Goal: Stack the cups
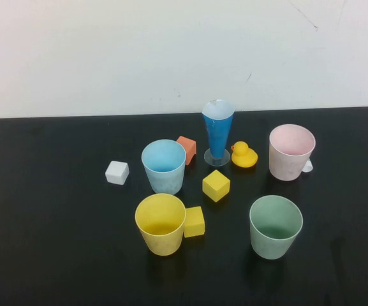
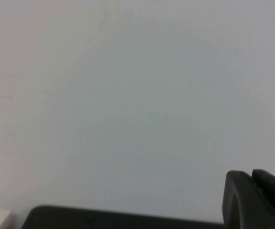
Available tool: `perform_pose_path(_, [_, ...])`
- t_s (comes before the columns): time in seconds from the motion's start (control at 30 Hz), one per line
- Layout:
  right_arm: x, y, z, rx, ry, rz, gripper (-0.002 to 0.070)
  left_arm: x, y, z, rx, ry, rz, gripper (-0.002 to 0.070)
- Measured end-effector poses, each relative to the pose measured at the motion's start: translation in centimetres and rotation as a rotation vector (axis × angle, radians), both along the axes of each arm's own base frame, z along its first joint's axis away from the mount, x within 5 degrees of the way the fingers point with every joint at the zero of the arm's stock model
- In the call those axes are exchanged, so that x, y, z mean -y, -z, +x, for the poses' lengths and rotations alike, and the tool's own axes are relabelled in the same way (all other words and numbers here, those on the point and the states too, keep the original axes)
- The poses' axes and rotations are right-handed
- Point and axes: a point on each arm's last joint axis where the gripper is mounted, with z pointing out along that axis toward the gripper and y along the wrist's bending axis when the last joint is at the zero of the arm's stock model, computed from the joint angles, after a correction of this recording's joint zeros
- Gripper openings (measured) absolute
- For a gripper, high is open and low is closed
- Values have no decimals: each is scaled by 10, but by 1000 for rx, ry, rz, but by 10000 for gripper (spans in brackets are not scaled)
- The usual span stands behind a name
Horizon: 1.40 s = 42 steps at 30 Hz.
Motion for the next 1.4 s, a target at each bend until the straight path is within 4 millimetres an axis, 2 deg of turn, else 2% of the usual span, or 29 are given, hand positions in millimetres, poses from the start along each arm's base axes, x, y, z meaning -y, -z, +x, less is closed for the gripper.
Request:
perform_pose_path(0.13, [0,15,14,-305,-12,-43,31,1,3,12,-140,16,-17,-2])
perform_pose_path(0.3, [0,35,31,-595,-30,-47,13,8,21,35,-408,80,-27,-2])
perform_pose_path(0.4, [0,38,38,-652,-36,-49,11,18,27,47,-559,198,67,-2])
perform_pose_path(0.53, [0,40,42,-675,-39,-54,10,36,26,67,-674,429,200,-2])
perform_pose_path(0.7, [-1,46,44,-677,-42,-46,10,50,14,104,-705,611,167,16])
perform_pose_path(0.83, [-3,64,46,-715,-66,-12,10,54,9,138,-741,674,202,106])
perform_pose_path(0.93, [-5,66,47,-699,-83,-9,10,57,6,160,-771,708,193,212])
perform_pose_path(1.1, [-6,63,49,-667,-90,-5,10,68,5,196,-812,772,200,482])
perform_pose_path(1.17, [-5,62,49,-654,-90,-5,10,77,8,208,-835,809,233,545])
perform_pose_path(1.27, [-5,62,50,-644,-89,-3,10,97,16,222,-861,849,304,585])
perform_pose_path(1.4, [-5,66,51,-645,-87,-1,10,114,35,240,-906,800,378,596])
